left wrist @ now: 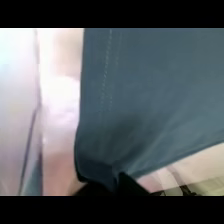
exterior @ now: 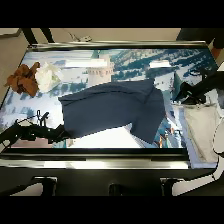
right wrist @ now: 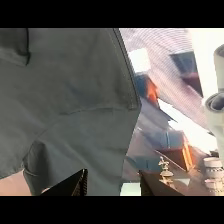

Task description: Fold the shirts.

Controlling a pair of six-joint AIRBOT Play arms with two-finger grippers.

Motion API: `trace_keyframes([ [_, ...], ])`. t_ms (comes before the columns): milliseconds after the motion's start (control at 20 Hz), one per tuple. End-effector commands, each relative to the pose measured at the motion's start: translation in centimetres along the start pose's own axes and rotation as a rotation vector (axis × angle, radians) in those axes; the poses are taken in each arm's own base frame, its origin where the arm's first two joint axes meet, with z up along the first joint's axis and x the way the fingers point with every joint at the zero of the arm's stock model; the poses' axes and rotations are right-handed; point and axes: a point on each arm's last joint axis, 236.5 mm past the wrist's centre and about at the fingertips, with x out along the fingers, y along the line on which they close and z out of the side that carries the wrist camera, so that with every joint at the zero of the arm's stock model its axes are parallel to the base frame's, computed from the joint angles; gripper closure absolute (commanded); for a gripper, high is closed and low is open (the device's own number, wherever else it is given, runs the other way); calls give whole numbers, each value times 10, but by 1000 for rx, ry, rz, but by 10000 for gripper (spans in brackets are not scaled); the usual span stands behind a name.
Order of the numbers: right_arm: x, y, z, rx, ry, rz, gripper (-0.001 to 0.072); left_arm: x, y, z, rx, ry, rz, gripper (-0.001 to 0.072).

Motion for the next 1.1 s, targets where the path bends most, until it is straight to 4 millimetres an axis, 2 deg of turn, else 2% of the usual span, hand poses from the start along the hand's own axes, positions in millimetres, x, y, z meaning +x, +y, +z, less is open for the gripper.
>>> trace_keyframes([
  [0,9,-2,-7,2,32,-6,289,5,-2,7,-5,-43,6,675],
  [150,51,5,-29,-56,123,-32,271,4,-3,8,-2,-50,6,682],
  [200,66,9,-33,-80,134,-36,211,4,-3,7,-2,-46,4,682],
  [300,87,10,-28,-79,103,-44,213,2,-5,7,5,-46,3,683],
  [450,98,-6,-13,-52,42,-93,234,-4,-9,9,30,-71,-1,682],
  [500,101,-12,-11,-39,37,-115,262,-5,-11,9,38,-77,-2,683],
  [700,122,-4,-1,-7,27,-55,276,-9,-14,10,70,-90,-4,682],
  [900,140,-3,0,29,47,-31,287,-12,-16,11,79,-102,-6,682],
  [950,142,-3,1,42,48,-26,303,-13,-16,11,80,-104,-7,683],
  [1050,144,1,0,69,52,-8,619,-16,-18,14,119,-116,-6,683],
])
